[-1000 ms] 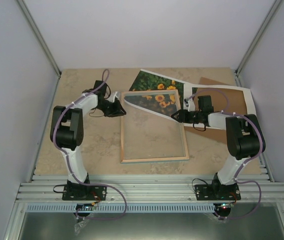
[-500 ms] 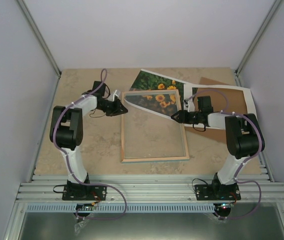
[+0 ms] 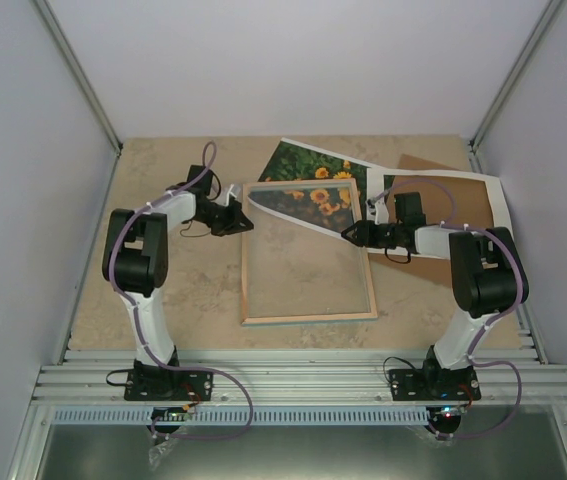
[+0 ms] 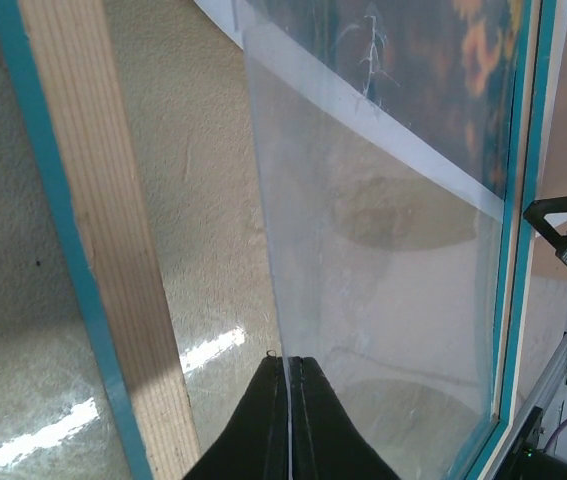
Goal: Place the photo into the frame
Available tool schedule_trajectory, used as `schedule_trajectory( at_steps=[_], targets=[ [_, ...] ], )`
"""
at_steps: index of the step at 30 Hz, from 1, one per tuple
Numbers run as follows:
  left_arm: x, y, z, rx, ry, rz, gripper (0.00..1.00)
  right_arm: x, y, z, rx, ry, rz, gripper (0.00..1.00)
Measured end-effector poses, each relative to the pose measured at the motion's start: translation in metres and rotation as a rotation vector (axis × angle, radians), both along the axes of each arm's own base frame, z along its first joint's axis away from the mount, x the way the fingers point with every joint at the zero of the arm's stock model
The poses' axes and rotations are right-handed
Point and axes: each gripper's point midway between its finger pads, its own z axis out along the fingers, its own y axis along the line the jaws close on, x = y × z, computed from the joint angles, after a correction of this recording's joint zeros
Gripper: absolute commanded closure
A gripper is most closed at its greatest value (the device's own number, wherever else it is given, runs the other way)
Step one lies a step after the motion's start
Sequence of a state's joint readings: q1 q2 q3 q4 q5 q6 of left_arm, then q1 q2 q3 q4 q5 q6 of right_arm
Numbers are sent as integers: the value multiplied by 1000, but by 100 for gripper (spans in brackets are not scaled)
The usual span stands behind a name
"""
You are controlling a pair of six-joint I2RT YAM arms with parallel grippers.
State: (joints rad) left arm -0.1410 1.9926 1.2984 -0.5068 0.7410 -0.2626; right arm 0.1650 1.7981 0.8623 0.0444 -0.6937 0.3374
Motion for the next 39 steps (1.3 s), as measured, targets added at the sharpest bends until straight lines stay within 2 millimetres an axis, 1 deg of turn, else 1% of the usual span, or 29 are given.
schedule_trajectory(
  at_steps=[3,6,8,9,11,12,14,17,19,20,22,25,29,31,33,35,36,39],
  targets=[
    [1,2,1,0,-3,1,100,0,0,1,5,-1,1,48],
    [5,6,12,0,-25,5,100,2,-6,10,18,-18,-8,43],
    [7,12,25,-1,-52,14,100,3,-15,22,28,-45,-28,37],
    [10,15,36,-3,-77,19,100,4,-23,29,28,-65,-44,35],
    [15,19,55,-8,-123,23,100,3,-34,37,25,-83,-63,32],
    [18,19,66,-15,-150,19,100,2,-38,39,21,-84,-66,32],
    [25,18,83,-35,-193,12,100,-2,-39,34,18,-65,-56,31],
    [29,15,97,-72,-220,0,100,-18,-35,12,31,10,-32,29],
    [28,12,103,-109,-218,-10,100,-34,-29,-7,50,87,-17,28],
    [26,10,106,-126,-213,-13,100,-39,-25,-12,75,112,-2,27],
    [25,7,113,-159,-209,-18,100,-41,-15,-9,120,114,28,26],
    [25,2,132,-210,-219,-25,100,-47,-1,-8,169,129,66,24],
    [22,-3,170,-281,-261,-35,100,-60,10,-6,233,156,97,20],
    [21,-7,193,-325,-295,-46,100,-67,13,-2,263,166,112,17],
    [18,-10,214,-368,-330,-63,100,-68,13,9,285,147,126,10],
    [13,-12,230,-402,-353,-81,100,-64,12,33,307,74,148,3],
    [10,-13,238,-422,-366,-93,100,-59,10,52,316,5,162,2],
    [0,-16,256,-464,-393,-124,100,-39,-2,101,334,-162,179,2]
  ],
)
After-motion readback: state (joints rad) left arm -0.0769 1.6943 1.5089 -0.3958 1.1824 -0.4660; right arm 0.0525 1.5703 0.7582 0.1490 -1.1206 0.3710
